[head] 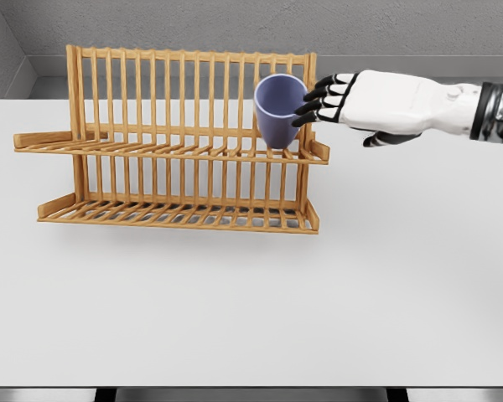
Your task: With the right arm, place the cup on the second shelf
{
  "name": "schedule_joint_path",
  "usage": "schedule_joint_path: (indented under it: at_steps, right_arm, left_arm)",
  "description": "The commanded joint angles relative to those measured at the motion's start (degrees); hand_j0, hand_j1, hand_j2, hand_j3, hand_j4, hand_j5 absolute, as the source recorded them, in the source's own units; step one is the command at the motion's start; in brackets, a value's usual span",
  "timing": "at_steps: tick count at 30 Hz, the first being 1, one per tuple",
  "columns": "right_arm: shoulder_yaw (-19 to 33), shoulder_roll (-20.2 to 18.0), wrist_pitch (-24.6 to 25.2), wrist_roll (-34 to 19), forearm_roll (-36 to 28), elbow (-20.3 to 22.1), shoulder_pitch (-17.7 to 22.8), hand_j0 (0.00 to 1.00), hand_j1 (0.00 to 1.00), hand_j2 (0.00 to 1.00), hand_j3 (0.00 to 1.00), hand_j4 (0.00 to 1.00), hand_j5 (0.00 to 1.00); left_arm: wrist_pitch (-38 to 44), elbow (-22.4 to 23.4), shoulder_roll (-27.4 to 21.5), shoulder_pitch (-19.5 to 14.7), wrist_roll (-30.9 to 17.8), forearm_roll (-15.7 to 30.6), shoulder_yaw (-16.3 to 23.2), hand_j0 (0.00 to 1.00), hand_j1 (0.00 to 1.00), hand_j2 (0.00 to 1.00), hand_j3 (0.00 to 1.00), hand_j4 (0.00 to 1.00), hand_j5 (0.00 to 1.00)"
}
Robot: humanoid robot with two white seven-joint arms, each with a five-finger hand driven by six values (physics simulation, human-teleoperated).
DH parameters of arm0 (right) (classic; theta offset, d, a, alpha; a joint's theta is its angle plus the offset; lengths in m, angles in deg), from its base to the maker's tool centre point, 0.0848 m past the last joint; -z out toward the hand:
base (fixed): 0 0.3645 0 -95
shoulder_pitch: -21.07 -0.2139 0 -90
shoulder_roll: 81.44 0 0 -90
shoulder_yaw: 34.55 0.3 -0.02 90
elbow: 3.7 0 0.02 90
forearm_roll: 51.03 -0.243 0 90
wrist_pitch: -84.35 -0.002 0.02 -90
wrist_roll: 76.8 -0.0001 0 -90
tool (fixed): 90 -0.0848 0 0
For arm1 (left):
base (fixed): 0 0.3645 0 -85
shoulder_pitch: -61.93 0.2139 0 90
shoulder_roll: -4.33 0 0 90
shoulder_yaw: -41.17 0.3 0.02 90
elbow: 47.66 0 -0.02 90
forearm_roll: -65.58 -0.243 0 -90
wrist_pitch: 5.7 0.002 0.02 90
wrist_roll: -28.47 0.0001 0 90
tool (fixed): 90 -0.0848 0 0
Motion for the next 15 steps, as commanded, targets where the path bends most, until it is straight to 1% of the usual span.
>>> schedule_joint_path:
  at_steps: [1,2,3,4,5,6,7,8,9,10,11,14,15]
  right_arm:
    - [7.0,-1.0,0.2,0.0,-0.6,2.0,0.5,1.00,1.00,1.00,1.00,1.00,1.00]
    - [11.6,-2.2,0.2,0.0,-0.9,2.6,2.3,1.00,1.00,1.00,1.00,1.00,1.00]
    - [17.0,-2.9,0.2,0.0,-1.0,2.2,5.1,1.00,1.00,1.00,1.00,1.00,1.00]
    - [24.2,-4.0,0.2,0.0,-1.0,1.5,11.2,1.00,1.00,1.00,1.00,1.00,1.00]
    - [30.8,-4.3,0.2,0.0,-0.9,0.6,17.4,1.00,1.00,1.00,1.00,1.00,1.00]
    - [36.0,-3.9,0.2,0.0,-0.7,-0.7,23.5,1.00,1.00,1.00,1.00,1.00,1.00]
    - [39.4,-3.2,0.2,0.0,-0.6,-1.9,29.0,1.00,1.00,1.00,1.00,1.00,1.00]
    - [41.5,-1.8,0.2,0.0,-0.5,-3.6,31.7,1.00,1.00,1.00,1.00,1.00,1.00]
    - [41.7,-1.3,0.2,0.0,-0.4,-6.2,32.3,1.00,1.00,1.00,1.00,1.00,1.00]
    - [41.7,-0.3,0.2,0.0,-0.4,-7.4,33.0,1.00,1.00,1.00,1.00,1.00,1.00]
    - [41.6,1.0,0.2,0.0,-0.3,-7.1,34.0,1.00,1.00,1.00,1.00,1.00,1.00]
    - [41.6,1.0,0.2,0.0,-0.3,-7.4,34.9,1.00,1.00,1.00,1.00,1.00,1.00]
    - [41.6,1.0,0.2,0.0,-0.3,-7.3,35.0,1.00,1.00,1.00,1.00,1.00,1.00]
  left_arm:
    - [0.0,0.0,0.0,0.0,0.0,0.0,0.0,1.00,1.00,1.00,1.00,1.00,1.00]
    - [0.0,0.0,0.0,0.0,0.0,0.0,0.0,1.00,1.00,1.00,1.00,1.00,1.00]
    - [0.0,0.0,0.0,0.0,0.0,0.0,0.0,1.00,1.00,1.00,1.00,1.00,1.00]
    - [0.0,0.0,0.0,0.0,0.0,0.0,0.0,1.00,1.00,1.00,1.00,1.00,1.00]
    - [0.0,0.0,0.0,0.0,0.0,0.0,0.0,1.00,1.00,1.00,1.00,1.00,1.00]
    - [0.0,0.0,0.0,0.0,0.0,0.0,0.0,1.00,1.00,1.00,1.00,1.00,1.00]
    - [0.0,0.0,0.0,0.0,0.0,0.0,0.0,1.00,1.00,1.00,1.00,1.00,1.00]
    - [0.0,0.0,0.0,0.0,0.0,0.0,0.0,1.00,1.00,1.00,1.00,1.00,1.00]
    - [0.0,0.0,0.0,0.0,0.0,0.0,0.0,1.00,1.00,1.00,1.00,1.00,1.00]
    - [0.0,0.0,0.0,0.0,-0.1,0.0,0.0,1.00,1.00,1.00,1.00,1.00,1.00]
    - [0.0,0.0,0.0,0.0,0.0,0.0,0.0,1.00,1.00,1.00,1.00,1.00,1.00]
    - [-0.1,0.0,0.0,0.0,-0.1,0.0,0.0,1.00,1.00,1.00,1.00,1.00,1.00]
    - [-0.2,-0.1,0.0,0.0,0.0,0.7,0.1,1.00,1.00,1.00,1.00,1.00,1.00]
